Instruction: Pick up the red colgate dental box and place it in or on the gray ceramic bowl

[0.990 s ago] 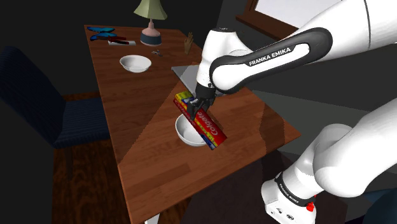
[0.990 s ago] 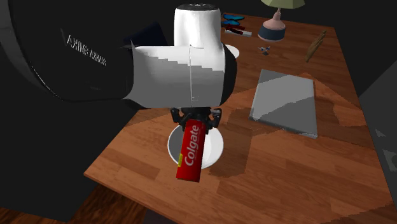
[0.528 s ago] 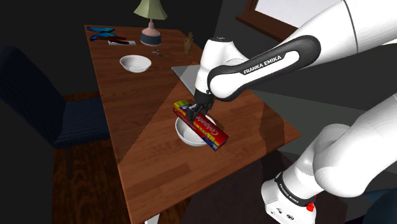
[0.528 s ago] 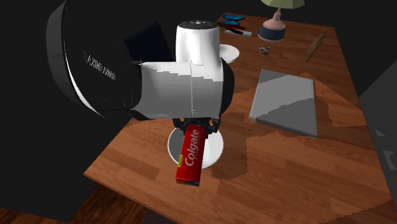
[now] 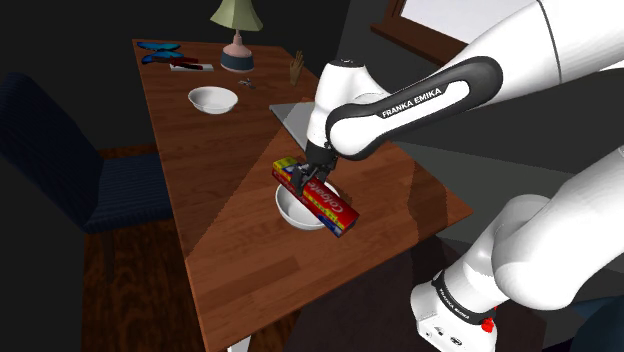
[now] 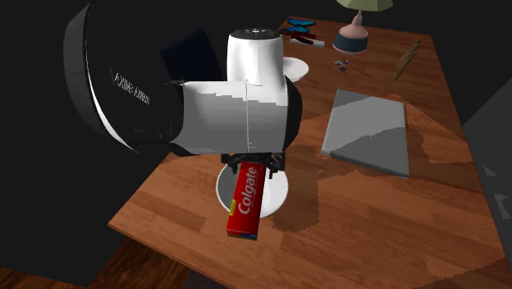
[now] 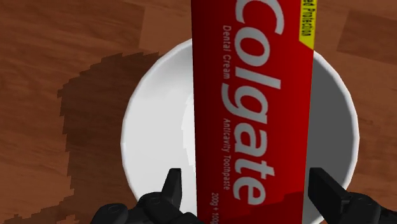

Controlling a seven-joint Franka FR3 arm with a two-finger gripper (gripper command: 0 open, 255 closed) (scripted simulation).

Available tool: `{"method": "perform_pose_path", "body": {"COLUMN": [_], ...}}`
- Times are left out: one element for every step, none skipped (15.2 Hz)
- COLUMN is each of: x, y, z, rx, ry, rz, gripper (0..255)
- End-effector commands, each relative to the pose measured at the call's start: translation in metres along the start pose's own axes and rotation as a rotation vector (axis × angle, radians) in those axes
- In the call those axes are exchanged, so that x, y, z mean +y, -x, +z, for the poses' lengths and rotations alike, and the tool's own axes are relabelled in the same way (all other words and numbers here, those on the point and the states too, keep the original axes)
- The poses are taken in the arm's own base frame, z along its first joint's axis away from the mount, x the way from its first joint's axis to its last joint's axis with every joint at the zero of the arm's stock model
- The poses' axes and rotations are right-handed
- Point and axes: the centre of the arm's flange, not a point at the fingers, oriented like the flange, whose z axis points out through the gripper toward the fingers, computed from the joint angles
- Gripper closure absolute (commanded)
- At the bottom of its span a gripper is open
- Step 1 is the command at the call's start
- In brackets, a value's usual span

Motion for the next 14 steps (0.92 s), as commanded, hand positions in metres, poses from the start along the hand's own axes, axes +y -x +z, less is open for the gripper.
{"method": "perform_pose_path", "body": {"x": [0.0, 0.0, 0.0, 0.0, 0.0, 0.0, 0.0, 0.0, 0.0, 0.0, 0.0, 0.0, 0.0, 0.0], "y": [0.0, 0.0, 0.0, 0.0, 0.0, 0.0, 0.0, 0.0, 0.0, 0.0, 0.0, 0.0, 0.0, 0.0], "z": [0.0, 0.0, -0.013, -0.026, -0.039, -0.05, -0.05, -0.05, -0.05, -0.05, -0.05, -0.05, -0.05, -0.05], "rx": [0.0, 0.0, 0.0, 0.0, 0.0, 0.0, 0.0, 0.0, 0.0, 0.0, 0.0, 0.0, 0.0, 0.0], "ry": [0.0, 0.0, 0.0, 0.0, 0.0, 0.0, 0.0, 0.0, 0.0, 0.0, 0.0, 0.0, 0.0, 0.0], "rz": [0.0, 0.0, 0.0, 0.0, 0.0, 0.0, 0.0, 0.0, 0.0, 0.0, 0.0, 0.0, 0.0, 0.0], "gripper": [0, 0, 0, 0, 0, 0, 0, 0, 0, 0, 0, 0, 0, 0]}}
